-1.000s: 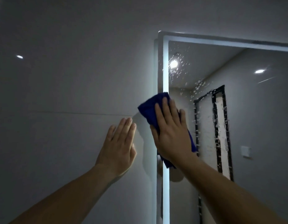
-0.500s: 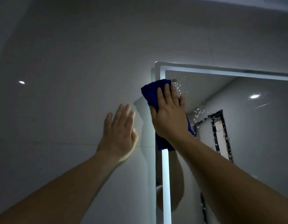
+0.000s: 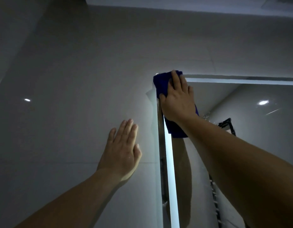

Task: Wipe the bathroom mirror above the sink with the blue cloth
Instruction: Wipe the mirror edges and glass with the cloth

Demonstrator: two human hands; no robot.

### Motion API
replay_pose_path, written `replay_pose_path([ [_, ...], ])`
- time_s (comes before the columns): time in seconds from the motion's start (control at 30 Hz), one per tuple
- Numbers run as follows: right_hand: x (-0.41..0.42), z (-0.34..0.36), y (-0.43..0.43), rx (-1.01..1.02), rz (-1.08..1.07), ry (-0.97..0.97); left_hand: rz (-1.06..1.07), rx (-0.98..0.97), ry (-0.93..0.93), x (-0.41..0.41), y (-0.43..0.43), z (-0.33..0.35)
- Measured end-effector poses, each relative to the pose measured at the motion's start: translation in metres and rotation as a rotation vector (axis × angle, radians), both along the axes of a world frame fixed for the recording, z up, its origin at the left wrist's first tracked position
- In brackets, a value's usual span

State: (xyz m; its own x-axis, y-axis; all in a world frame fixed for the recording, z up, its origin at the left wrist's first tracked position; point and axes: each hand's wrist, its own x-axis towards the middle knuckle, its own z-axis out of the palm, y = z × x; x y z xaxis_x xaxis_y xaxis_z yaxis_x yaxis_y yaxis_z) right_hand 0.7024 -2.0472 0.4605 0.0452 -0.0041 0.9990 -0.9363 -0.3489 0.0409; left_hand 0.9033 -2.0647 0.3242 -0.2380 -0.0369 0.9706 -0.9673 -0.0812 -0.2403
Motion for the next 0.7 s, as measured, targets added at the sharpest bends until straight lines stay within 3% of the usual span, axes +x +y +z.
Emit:
replay_pose_path([
  [0.23,-0.005,-0.060,-0.004,-0.027,0.023,0.232,0.032,-0.044,-0.014,-0.001,0.001,0.001],
  [0.33,-0.009,-0.023,-0.005,-0.030,-0.055,0.266,0.032,-0.049,-0.015,-0.001,0.001,0.001],
  [0.53,-0.001,0.039,0.004,0.040,0.022,0.069,0.017,-0.036,-0.010,0.000,0.000,0.001],
  [0.7,0.007,0.002,0.001,-0.024,-0.010,0.272,0.028,-0.039,-0.013,0.001,0.000,0.001],
])
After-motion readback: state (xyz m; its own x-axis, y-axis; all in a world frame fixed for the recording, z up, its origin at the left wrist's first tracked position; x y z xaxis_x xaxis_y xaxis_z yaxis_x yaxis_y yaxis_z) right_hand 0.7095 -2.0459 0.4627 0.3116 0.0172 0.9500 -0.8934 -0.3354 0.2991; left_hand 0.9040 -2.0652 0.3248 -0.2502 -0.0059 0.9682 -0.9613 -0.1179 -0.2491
